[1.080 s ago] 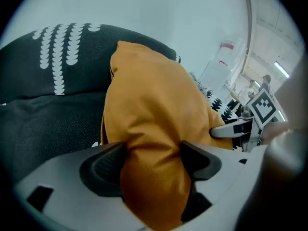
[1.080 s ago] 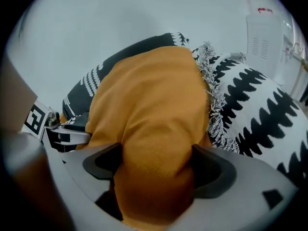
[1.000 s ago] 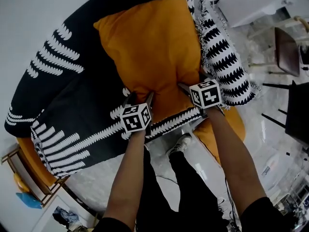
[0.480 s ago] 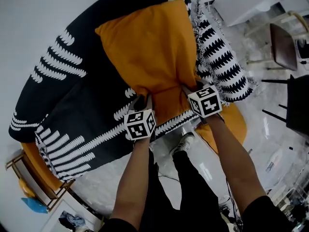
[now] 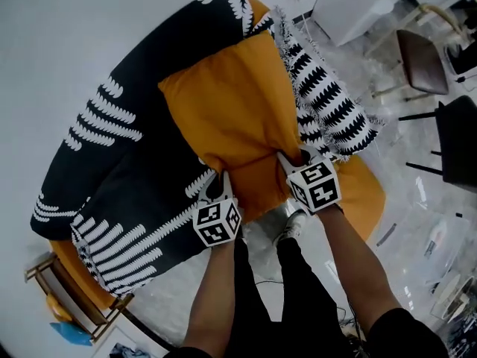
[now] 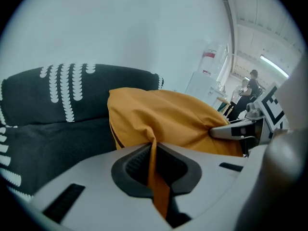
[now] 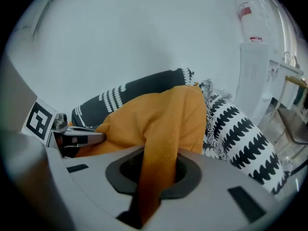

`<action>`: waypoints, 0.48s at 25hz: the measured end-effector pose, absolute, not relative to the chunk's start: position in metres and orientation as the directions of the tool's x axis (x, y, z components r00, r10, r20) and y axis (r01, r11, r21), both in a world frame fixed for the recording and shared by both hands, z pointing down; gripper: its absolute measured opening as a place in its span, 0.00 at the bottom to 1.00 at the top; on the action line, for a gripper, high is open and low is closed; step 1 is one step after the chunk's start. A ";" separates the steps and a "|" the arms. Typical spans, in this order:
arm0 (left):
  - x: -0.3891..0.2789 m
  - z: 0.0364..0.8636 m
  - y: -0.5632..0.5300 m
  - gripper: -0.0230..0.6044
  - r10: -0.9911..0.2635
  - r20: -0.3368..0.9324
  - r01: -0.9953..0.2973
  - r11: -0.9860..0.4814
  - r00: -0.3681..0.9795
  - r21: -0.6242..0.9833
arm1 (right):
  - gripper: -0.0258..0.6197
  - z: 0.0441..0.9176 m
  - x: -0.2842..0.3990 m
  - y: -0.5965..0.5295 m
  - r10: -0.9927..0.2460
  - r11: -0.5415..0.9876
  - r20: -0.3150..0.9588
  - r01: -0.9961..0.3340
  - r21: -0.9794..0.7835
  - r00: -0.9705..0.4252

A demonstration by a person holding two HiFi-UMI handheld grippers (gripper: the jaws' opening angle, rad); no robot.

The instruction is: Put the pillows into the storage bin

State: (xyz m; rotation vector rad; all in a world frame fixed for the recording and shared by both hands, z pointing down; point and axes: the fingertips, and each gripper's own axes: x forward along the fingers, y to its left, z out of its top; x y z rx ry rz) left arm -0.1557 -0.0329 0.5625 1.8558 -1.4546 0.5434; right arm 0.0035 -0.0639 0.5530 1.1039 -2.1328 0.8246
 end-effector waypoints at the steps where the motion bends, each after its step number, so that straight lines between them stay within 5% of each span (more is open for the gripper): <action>1: -0.157 0.555 -0.031 0.08 -0.662 0.694 -0.955 -0.128 0.283 0.267 | 0.15 0.545 0.002 -0.059 -0.494 0.457 0.727 -0.854 -0.250 -0.477; 12: -0.102 0.443 0.003 0.08 -0.704 0.614 -0.931 -0.324 0.357 0.171 | 0.15 0.435 0.062 0.015 -0.658 0.326 0.625 -0.907 -0.266 -0.420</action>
